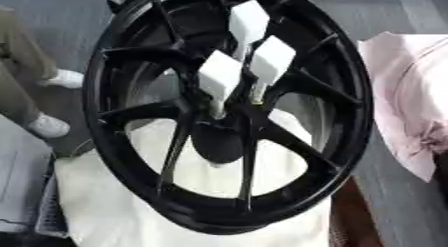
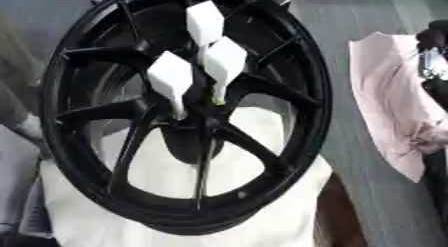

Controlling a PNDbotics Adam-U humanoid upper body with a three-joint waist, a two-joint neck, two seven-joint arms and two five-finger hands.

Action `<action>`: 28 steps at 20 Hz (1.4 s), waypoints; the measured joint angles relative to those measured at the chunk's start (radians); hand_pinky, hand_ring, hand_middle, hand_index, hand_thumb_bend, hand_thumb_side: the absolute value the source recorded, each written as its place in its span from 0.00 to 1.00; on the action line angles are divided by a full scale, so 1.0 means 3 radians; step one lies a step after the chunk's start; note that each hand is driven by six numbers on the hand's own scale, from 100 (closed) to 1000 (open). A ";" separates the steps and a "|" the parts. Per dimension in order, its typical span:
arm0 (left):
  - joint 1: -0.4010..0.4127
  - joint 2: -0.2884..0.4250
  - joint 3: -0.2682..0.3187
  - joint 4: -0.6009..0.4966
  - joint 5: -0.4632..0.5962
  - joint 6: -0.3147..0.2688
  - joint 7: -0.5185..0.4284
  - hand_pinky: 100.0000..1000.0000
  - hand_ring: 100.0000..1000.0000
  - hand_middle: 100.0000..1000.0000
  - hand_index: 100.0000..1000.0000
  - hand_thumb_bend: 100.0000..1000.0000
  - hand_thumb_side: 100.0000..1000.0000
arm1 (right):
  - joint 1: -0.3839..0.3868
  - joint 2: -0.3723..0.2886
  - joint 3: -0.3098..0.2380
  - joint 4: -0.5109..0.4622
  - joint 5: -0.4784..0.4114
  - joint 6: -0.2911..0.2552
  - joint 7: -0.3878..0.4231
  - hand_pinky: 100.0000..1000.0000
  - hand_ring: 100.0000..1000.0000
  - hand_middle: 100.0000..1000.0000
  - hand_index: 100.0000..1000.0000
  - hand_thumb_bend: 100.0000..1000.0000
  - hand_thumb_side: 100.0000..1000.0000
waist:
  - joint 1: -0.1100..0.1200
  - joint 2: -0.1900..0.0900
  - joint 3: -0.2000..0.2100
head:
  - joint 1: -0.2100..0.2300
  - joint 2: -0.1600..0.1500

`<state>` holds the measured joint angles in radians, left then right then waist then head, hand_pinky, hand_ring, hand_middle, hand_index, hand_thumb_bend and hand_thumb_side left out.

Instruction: Pull the pin out of the wheel hub.

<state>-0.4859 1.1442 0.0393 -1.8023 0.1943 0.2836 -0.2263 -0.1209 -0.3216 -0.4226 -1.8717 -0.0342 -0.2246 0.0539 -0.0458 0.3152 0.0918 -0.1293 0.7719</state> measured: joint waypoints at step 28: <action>0.0770 -0.0563 0.0548 -0.0025 -0.1131 -0.0118 0.0320 0.74 0.76 0.68 0.77 0.00 0.15 | 0.0027 -0.0058 -0.0107 -0.0080 -0.0103 -0.0026 -0.0197 0.66 0.65 0.53 0.64 0.00 0.13 | -0.0103 -0.0115 -0.0013 | 0.0020 -0.0118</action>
<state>-0.2548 0.9752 0.2036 -1.8098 -0.1450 0.2483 -0.1303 -0.1127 -0.3390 -0.4548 -1.8956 -0.0652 -0.2323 -0.0051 -0.0768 0.2808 0.0878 -0.1232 0.7366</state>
